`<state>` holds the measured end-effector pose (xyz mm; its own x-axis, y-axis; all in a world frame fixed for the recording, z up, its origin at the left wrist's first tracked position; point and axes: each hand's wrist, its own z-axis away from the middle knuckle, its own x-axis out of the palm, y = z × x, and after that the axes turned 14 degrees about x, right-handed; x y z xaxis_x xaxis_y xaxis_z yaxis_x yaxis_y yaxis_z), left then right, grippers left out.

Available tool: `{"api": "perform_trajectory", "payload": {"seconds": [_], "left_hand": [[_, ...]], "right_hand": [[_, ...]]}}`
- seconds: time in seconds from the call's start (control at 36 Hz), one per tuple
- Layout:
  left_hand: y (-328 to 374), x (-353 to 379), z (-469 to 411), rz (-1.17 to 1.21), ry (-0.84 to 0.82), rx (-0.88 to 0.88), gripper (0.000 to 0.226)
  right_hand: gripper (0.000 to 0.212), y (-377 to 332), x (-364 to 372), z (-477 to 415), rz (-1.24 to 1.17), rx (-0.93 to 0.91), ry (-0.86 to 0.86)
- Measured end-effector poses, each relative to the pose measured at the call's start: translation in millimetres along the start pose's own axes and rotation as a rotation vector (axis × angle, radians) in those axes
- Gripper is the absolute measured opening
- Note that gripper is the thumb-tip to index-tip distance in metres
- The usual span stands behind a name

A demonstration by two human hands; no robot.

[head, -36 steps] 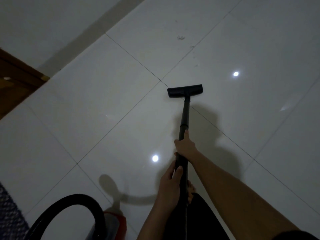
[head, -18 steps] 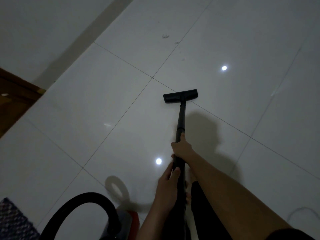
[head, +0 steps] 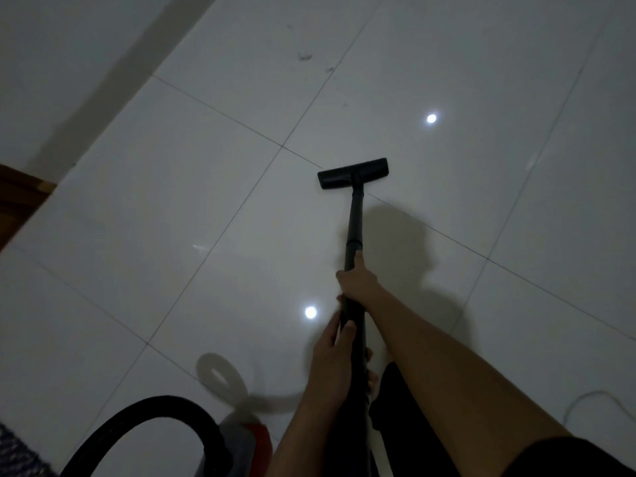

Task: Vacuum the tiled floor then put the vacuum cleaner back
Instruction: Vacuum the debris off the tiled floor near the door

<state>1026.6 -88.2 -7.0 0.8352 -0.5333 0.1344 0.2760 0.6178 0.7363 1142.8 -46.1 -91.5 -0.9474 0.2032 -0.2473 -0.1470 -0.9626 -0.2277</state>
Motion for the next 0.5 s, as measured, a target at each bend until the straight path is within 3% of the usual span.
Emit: {"api": "perform_trajectory", "payload": {"seconds": [0.08,0.22,0.5], "left_hand": [[3.7,7.4,-16.8,-0.002,0.022,-0.003,0.036],[16.5,25.5,-50.6,-0.055,0.057,0.023,0.036],[55.4,64.9,-120.8,0.023,0.09,0.026,0.035]], "right_hand": [[0.062,-14.6,-9.5,-14.8,0.103,0.013,0.035],[0.074,-42.2,-31.9,-35.7,-0.077,0.074,0.006],[0.073,-104.1,-91.8,-73.1,-0.006,0.05,-0.038]]}}
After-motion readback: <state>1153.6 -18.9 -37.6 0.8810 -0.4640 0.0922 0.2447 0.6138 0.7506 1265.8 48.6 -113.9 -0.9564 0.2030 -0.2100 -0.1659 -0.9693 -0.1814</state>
